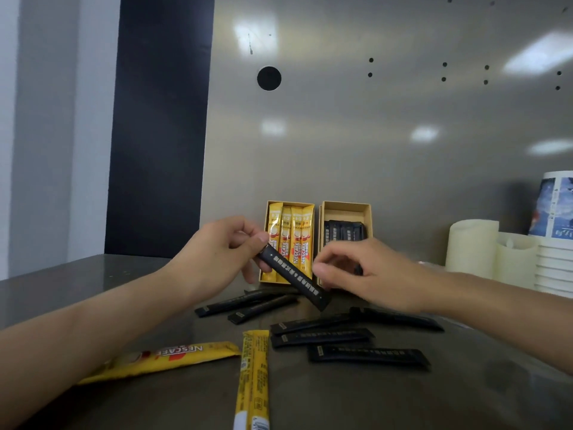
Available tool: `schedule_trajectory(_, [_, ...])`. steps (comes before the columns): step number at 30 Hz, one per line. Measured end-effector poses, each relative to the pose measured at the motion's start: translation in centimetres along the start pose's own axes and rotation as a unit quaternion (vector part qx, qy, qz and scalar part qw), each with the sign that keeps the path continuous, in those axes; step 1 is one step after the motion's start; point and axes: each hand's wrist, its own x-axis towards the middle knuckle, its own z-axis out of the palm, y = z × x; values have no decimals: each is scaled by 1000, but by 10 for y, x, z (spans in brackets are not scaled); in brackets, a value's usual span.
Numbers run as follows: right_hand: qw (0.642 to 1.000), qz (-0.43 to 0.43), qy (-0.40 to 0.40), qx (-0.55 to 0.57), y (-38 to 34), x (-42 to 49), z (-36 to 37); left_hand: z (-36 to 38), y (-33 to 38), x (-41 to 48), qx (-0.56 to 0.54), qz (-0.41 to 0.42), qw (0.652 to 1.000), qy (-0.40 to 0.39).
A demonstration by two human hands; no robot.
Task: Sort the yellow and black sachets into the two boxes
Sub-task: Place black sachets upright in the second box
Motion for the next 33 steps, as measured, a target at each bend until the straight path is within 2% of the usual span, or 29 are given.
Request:
schedule_trajectory(2, [999, -1, -3, 53, -4, -12, 13, 0, 1, -1, -17, -7, 1000, -8])
schedule_trajectory(8, [985, 26, 56, 163, 4, -23, 27, 4, 4, -3, -18, -4, 998, -53])
schedule_trajectory(14, [988, 57, 39, 138, 21, -26, 20, 4, 4, -4, -4, 2, 997, -78])
schedule_trajectory(16, [980, 79, 67, 172, 28, -22, 17, -1, 0, -2, 140, 37, 988, -60])
schedule_trajectory(18, [968, 99, 98, 210, 32, -20, 8, -7, -7, 0, 322, 65, 943, -62])
schedule_trajectory(19, [965, 105, 112, 213, 33, -20, 3, -10, -10, 1, 360, 51, 928, -79])
schedule_trajectory(23, [964, 112, 131, 203, 39, -24, -15, -12, -20, 0, 313, -50, 930, -185])
schedule_trajectory(33, [961, 154, 145, 176, 67, -30, -38, -6, -24, 2, 260, -22, 938, -229])
